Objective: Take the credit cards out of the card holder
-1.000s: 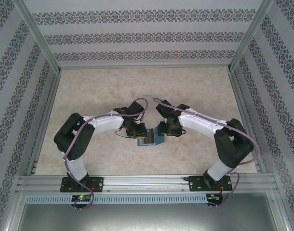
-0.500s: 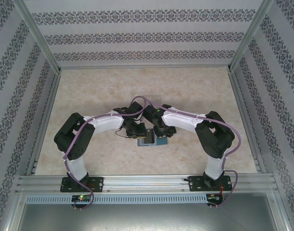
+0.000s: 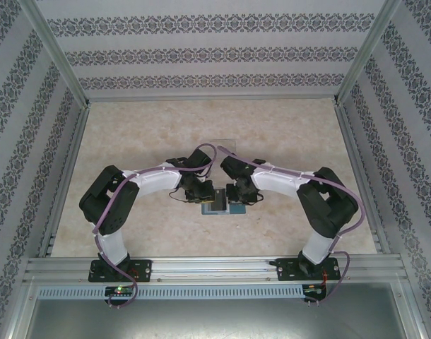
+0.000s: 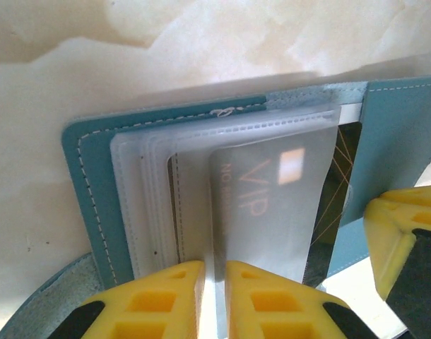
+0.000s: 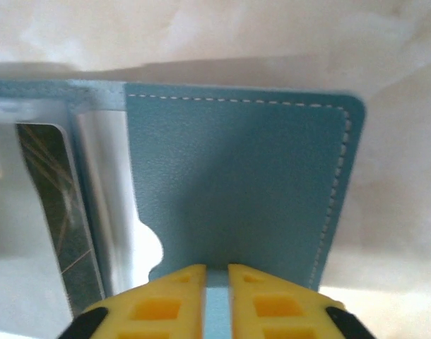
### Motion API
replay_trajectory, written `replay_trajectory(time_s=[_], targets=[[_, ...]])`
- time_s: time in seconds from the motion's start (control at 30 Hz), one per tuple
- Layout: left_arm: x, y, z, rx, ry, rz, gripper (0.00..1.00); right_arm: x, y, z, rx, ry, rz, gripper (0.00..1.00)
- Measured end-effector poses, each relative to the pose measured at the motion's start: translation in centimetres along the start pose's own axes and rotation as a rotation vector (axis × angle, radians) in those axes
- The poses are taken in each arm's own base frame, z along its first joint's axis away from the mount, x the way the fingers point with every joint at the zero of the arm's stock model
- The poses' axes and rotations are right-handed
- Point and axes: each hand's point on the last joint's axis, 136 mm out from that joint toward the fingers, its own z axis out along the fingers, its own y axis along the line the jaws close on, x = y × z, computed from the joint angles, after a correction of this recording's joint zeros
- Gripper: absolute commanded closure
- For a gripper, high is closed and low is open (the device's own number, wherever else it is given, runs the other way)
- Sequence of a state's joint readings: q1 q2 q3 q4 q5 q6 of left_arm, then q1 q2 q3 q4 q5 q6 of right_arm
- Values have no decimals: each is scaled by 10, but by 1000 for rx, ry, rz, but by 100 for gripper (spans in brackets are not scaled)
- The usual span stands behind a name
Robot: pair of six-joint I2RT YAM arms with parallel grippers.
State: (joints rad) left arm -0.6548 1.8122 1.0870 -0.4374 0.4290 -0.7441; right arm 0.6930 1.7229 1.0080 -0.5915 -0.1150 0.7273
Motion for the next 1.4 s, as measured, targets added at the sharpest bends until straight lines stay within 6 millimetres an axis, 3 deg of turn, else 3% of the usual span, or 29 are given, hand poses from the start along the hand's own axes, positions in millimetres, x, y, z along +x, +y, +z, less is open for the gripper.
replay_trajectory(time_s=[0.27, 0.53, 0.93, 1.4], targets=[[0, 1, 0, -6, -4, 6, 84, -4, 8, -5, -221, -22, 103, 70], [0, 1, 0, -6, -4, 6, 85, -12, 36, -14, -382, -31, 92, 69], [0, 1, 0, -8, -3, 6, 85, -7, 32, 3, -360, 15, 98, 78], [-2, 2, -1, -18, -9, 6, 85, -8, 45, -2, -429, 21, 77, 79]])
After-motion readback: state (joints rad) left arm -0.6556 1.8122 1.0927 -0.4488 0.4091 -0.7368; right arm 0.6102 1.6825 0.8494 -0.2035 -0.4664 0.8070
